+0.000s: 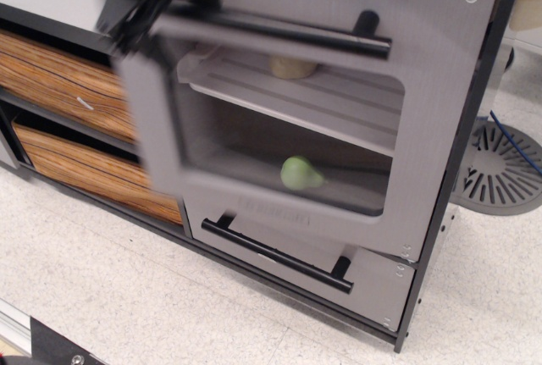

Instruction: Open oven

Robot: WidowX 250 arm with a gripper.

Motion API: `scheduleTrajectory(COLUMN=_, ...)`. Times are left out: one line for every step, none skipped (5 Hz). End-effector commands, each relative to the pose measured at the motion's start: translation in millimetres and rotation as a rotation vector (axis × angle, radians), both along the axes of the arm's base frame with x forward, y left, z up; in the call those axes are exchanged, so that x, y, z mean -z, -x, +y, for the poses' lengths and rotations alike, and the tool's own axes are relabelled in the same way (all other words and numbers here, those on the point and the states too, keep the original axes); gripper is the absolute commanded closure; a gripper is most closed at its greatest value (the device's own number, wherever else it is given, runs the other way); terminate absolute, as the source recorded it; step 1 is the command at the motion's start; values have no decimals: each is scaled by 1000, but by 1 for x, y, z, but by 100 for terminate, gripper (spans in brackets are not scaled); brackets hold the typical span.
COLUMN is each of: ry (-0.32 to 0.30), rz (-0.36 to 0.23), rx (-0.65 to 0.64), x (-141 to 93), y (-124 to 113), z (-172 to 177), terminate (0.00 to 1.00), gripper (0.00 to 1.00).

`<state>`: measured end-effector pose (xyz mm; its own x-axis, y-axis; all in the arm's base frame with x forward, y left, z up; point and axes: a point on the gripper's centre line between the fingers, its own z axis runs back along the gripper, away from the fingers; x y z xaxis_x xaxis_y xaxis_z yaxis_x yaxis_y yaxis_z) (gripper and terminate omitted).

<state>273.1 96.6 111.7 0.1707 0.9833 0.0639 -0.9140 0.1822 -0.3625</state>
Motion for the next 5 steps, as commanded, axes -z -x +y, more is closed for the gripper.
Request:
scheduleTrajectory(ry=-34, rz=-61, rx=61, x=-18, y=11, z=10, terminate=0, gripper=0)
scheduleTrajectory(ry=-42, rz=-80, rx=103, x=-40, y=13, z=8, terminate=0, gripper=0)
scheduleTrajectory(ry=-45, rz=-101, rx=157, x=-74, y=23, z=4, terminate=0, gripper=0)
scheduleTrajectory(ry=-111, rz=-9, rx=314, x=-75, y=45, z=5, terminate=0, gripper=0)
scheduleTrajectory(ry=-197, rz=82, rx=443, x=-49, y=69, z=24, terminate=0, gripper=0)
